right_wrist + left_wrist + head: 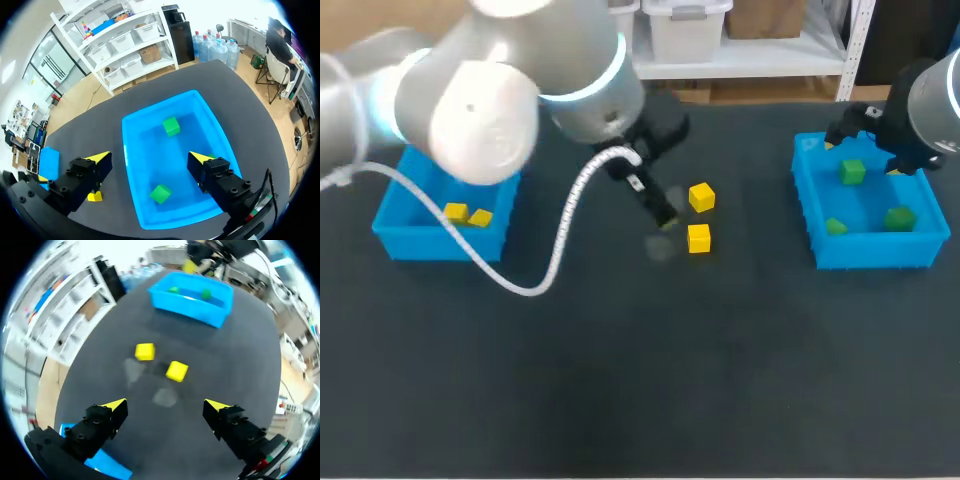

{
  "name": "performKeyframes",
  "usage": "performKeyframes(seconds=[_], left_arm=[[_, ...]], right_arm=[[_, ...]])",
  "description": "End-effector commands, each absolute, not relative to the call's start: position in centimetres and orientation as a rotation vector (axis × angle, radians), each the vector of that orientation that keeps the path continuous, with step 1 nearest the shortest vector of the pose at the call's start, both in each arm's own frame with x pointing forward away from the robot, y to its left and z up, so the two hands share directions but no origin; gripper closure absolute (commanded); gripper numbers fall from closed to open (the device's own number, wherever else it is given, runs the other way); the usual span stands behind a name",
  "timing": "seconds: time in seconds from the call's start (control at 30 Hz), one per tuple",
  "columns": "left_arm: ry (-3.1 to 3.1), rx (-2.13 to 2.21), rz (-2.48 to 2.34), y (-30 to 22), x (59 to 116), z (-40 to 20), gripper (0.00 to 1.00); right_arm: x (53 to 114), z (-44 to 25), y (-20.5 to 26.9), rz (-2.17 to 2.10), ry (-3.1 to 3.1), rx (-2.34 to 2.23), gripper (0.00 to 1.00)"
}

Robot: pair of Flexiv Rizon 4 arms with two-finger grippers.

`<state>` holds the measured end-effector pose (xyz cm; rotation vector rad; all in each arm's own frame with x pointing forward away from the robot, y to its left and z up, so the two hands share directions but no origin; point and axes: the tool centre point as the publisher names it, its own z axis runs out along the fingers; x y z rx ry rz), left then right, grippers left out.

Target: Put the green cubes in the right bin and the yellow cubes in the left bin.

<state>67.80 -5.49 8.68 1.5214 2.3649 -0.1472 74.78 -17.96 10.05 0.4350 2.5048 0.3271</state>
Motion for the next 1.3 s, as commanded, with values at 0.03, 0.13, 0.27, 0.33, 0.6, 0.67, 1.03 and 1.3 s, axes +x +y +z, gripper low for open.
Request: performKeyframes(seconds=[0.03, 0.13, 0.27, 0.33, 0.6, 0.67, 1.03, 1.3], left_arm=[[2.228, 2.027, -0.114, -8.5, 68.1, 7.1, 0.00], [2.225, 2.063, -0.116, -9.3, 67.8, 6.3, 0.00], [2.225, 2.095, -0.112, -10.0, 67.7, 5.3, 0.00], [2.231, 2.100, -0.106, -10.2, 68.0, 4.8, 0.00], [2.311, 2.068, -0.100, -10.5, 70.3, 2.7, 0.00], [2.323, 2.062, -0.099, -10.6, 70.6, 2.3, 0.00], [2.347, 2.069, -0.111, -11.1, 70.2, 1.1, 0.00], [2.369, 2.072, -0.074, -11.6, 70.1, -0.1, 0.00]], right_arm=[[74.7, 9.9, -17.9, 0.326, 2.497, 0.436, 0.00], [74.7, 9.9, -17.9, 0.326, 2.497, 0.436, 0.00], [74.7, 9.9, -17.9, 0.326, 2.497, 0.436, 0.00], [74.7, 9.9, -17.9, 0.326, 2.497, 0.436, 0.00], [74.7, 9.9, -17.9, 0.326, 2.497, 0.436, 0.00], [74.7, 9.9, -17.9, 0.326, 2.497, 0.436, 0.00], [74.7, 9.9, -17.9, 0.326, 2.497, 0.436, 0.00], [74.7, 9.9, -17.9, 0.326, 2.497, 0.436, 0.00]])
